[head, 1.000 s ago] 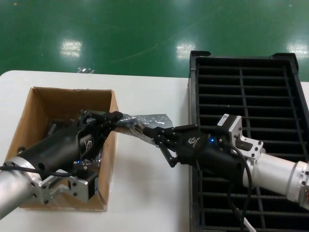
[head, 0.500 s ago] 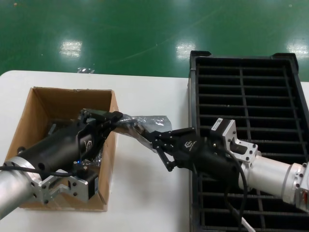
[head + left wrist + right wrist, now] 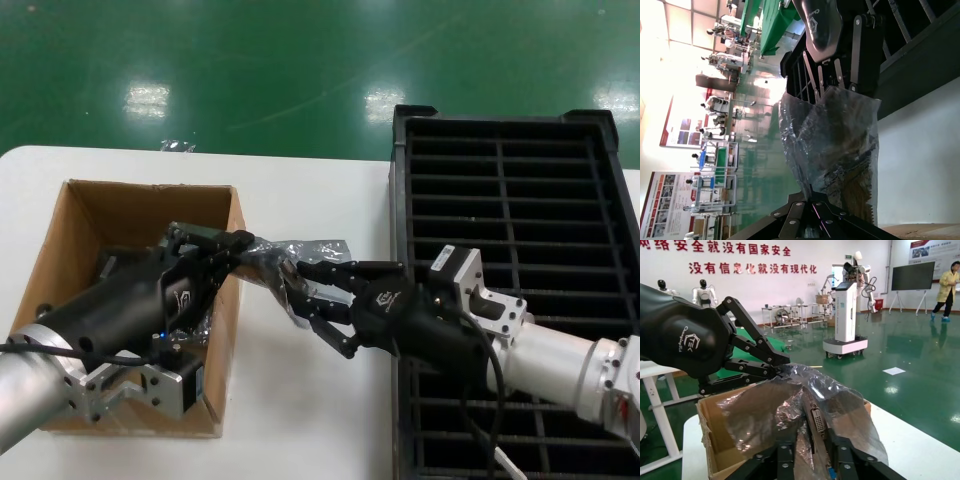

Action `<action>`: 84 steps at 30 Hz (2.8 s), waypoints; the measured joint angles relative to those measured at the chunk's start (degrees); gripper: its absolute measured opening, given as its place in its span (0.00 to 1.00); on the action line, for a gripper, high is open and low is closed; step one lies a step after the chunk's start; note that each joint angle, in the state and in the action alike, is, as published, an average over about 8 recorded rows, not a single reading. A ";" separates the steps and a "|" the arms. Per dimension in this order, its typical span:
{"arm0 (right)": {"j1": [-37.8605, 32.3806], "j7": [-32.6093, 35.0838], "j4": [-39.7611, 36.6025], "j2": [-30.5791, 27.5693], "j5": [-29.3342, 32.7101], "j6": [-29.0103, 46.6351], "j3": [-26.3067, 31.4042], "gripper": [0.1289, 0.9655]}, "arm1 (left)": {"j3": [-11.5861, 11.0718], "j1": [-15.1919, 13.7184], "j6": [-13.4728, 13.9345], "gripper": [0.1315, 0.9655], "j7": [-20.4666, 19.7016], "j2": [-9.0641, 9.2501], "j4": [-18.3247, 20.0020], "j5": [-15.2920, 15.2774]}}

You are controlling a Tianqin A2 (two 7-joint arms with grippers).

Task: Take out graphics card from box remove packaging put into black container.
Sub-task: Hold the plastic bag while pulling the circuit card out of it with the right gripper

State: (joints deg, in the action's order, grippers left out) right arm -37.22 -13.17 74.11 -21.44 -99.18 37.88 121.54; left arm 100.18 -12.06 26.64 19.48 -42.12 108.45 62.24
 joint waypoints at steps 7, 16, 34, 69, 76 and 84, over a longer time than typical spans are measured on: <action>-0.61 0.53 -2.30 1.73 -0.18 -0.65 -0.02 0.17 | 0.00 0.00 0.00 0.01 0.00 0.00 0.00 0.00; -1.56 0.91 -5.62 4.15 -0.22 -1.83 0.02 0.17 | 0.00 0.00 0.00 0.01 0.00 0.00 0.00 0.00; -0.58 -0.10 -3.82 3.53 -0.46 -2.66 -0.48 0.03 | 0.00 0.00 0.00 0.01 0.00 0.00 0.00 0.00; -0.74 5.84 -3.51 2.68 0.39 -1.25 -0.27 0.03 | 0.00 0.00 0.00 0.01 0.00 0.00 0.00 0.00; -1.18 7.11 -4.65 3.37 -0.12 -0.89 -0.55 0.13 | 0.00 0.00 0.00 0.01 0.00 0.00 0.00 0.00; -2.20 7.73 -6.81 4.76 -0.60 -1.26 -0.99 0.16 | 0.00 0.00 0.00 0.01 0.00 0.00 0.00 0.00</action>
State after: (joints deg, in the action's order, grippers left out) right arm -39.42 -5.44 67.30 -16.68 -99.79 36.62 120.55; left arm 100.18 -12.06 26.64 19.48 -42.12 108.45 62.24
